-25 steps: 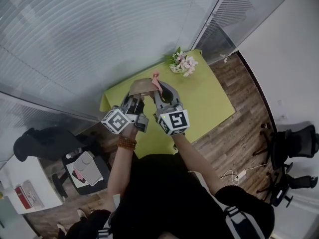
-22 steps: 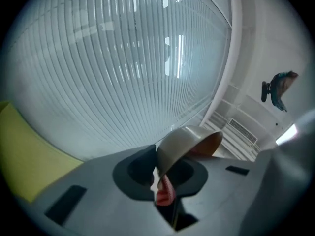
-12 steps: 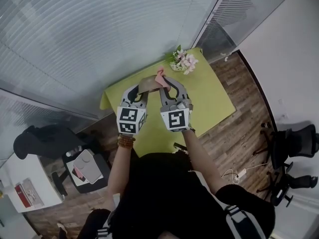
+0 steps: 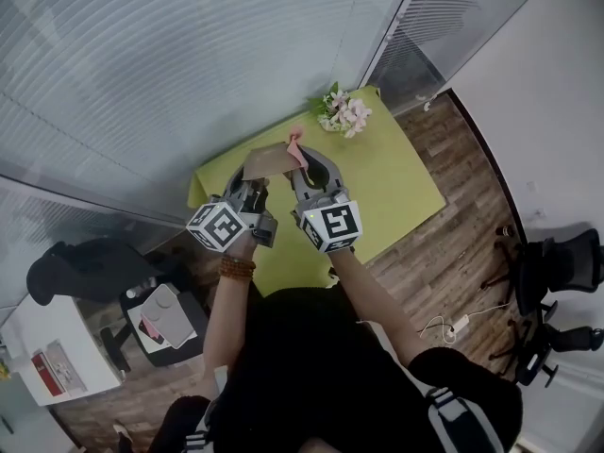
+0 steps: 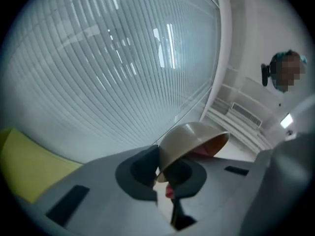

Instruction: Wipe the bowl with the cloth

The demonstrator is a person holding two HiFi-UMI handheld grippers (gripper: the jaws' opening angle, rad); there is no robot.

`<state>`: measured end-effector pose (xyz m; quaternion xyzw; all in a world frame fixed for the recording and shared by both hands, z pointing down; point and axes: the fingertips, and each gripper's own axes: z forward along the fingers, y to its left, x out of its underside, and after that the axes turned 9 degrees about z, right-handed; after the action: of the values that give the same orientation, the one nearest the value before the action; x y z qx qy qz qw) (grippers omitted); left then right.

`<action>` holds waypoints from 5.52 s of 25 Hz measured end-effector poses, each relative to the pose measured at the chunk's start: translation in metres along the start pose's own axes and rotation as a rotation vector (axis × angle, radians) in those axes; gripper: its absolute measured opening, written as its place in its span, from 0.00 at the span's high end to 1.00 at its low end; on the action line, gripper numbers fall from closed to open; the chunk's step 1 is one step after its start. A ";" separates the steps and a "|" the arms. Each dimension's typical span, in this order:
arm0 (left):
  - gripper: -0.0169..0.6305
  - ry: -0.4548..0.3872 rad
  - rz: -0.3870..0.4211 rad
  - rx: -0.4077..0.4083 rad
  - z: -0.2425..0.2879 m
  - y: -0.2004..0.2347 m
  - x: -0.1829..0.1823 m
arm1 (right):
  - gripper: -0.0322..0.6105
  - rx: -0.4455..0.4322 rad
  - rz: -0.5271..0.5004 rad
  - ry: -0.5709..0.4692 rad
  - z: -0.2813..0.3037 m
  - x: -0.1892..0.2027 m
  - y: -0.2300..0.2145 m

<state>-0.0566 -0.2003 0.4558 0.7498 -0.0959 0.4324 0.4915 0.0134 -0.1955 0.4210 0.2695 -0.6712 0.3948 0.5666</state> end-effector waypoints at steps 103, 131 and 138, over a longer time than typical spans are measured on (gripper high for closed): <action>0.94 0.140 0.089 -0.229 -0.012 0.048 0.033 | 0.92 0.093 -0.488 0.203 0.017 0.039 0.002; 0.76 0.371 0.610 -0.368 -0.016 0.051 0.030 | 0.90 0.127 -0.812 0.304 0.017 0.046 -0.004; 0.95 0.223 0.230 -0.260 -0.015 0.048 0.031 | 0.92 0.109 -0.662 0.239 0.016 0.037 0.007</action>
<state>-0.0736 -0.2032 0.5127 0.6117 -0.1806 0.5501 0.5391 -0.0086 -0.2015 0.4543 0.4543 -0.4544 0.2537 0.7231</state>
